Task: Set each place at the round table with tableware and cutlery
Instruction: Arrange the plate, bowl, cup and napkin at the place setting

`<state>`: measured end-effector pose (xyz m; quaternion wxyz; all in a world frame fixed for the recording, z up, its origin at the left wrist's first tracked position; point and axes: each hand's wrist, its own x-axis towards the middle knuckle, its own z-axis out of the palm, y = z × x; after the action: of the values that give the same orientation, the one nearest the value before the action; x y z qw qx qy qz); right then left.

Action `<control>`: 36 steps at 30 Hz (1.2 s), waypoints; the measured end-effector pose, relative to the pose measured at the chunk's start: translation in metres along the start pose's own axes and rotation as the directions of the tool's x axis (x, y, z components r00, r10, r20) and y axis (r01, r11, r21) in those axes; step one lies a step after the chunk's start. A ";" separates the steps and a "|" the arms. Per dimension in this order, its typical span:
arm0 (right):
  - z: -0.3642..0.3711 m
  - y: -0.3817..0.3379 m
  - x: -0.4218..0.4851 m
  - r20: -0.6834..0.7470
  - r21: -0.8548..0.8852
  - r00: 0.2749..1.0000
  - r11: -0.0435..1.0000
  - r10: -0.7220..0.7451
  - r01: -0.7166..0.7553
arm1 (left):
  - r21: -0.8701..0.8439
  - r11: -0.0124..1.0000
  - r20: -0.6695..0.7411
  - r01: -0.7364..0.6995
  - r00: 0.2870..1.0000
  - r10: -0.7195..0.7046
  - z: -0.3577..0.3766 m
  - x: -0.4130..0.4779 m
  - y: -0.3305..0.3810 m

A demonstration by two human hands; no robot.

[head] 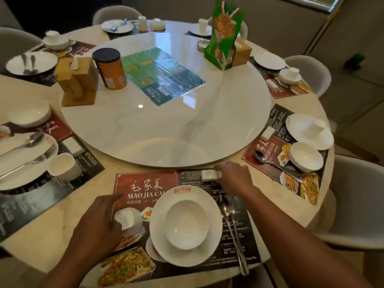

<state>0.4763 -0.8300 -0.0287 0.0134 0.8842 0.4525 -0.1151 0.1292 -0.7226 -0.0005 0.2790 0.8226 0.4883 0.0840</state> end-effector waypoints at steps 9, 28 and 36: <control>0.021 -0.003 0.015 0.009 -0.020 0.999 0.999 -0.049 0.049 | -0.046 0.996 -0.038 0.083 0.996 -0.084 0.007 -0.016 0.002; -0.008 -0.022 -0.043 -0.072 0.280 0.996 0.960 0.049 -0.027 | -0.122 0.992 0.111 0.019 0.994 -0.005 0.003 -0.013 -0.015; -0.001 -0.098 -0.114 -0.071 0.437 0.996 0.895 -0.061 0.086 | -0.114 0.993 0.188 -0.006 0.982 0.028 0.011 -0.007 -0.027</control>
<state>0.3336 -0.8631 0.0050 -0.2033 0.8495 0.4482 -0.1904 0.1097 -0.7232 -0.0235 0.3697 0.8138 0.4469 0.0354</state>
